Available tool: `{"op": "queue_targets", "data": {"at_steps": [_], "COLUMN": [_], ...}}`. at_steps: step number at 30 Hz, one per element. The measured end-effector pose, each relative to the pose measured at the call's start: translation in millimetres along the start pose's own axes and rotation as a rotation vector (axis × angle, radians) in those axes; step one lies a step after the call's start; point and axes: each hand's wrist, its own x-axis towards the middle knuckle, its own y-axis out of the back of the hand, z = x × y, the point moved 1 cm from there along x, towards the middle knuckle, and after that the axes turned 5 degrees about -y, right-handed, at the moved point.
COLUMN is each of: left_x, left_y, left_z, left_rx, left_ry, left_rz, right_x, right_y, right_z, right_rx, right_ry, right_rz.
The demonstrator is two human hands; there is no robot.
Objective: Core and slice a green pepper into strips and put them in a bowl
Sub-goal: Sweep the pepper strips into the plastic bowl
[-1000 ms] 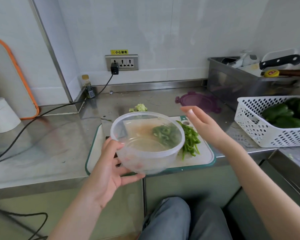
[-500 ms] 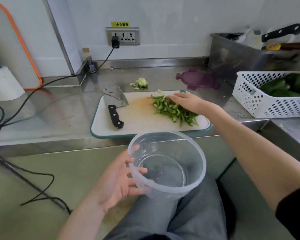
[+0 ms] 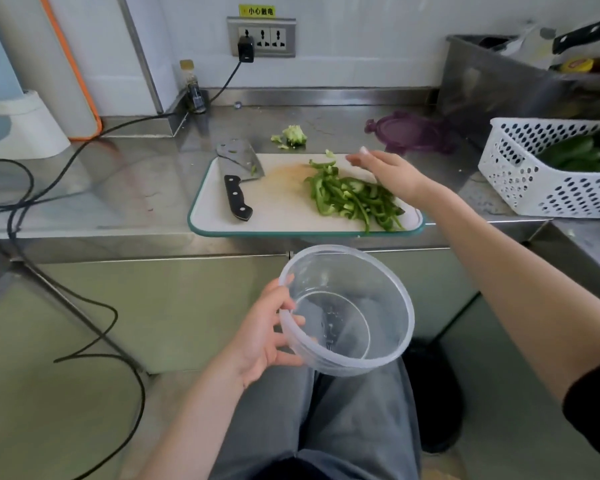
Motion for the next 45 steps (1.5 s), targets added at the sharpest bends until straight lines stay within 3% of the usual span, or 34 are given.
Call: {"op": "queue_targets", "data": {"at_steps": [5,9,15,29,38,42,45], "left_x": [17,28,32,33,43,46,45], "left_y": [-8,-13,-16,-5,-3,-1,-1], "left_z": [-12,-7,-2,11,11,11,14], "left_rx": [-0.003,-0.085,-0.088,-0.137,-0.159,-0.177,-0.201], "left_ry": [0.017,-0.060,-0.019,0.074,0.027,0.037,0.056], "left_rz": [0.051,0.132,0.217,0.182,0.192,0.139,0.087], "right_x": [-6,-7,-18,-56,-91,-93,-77], "right_y": [-3,-15,-26,-45,-59,-51,-50], "right_z": [13,17,11,-2,-13,-25,-35], "right_rx": [-0.124,-0.102,-0.068,-0.194,-0.104,0.022,0.255], "right_ry": [-0.086,-0.041,-0.018,0.272,0.403,0.312,0.246], "right_rz": [-0.027,0.043,0.071,0.148,-0.065,-0.245,-0.095]}}
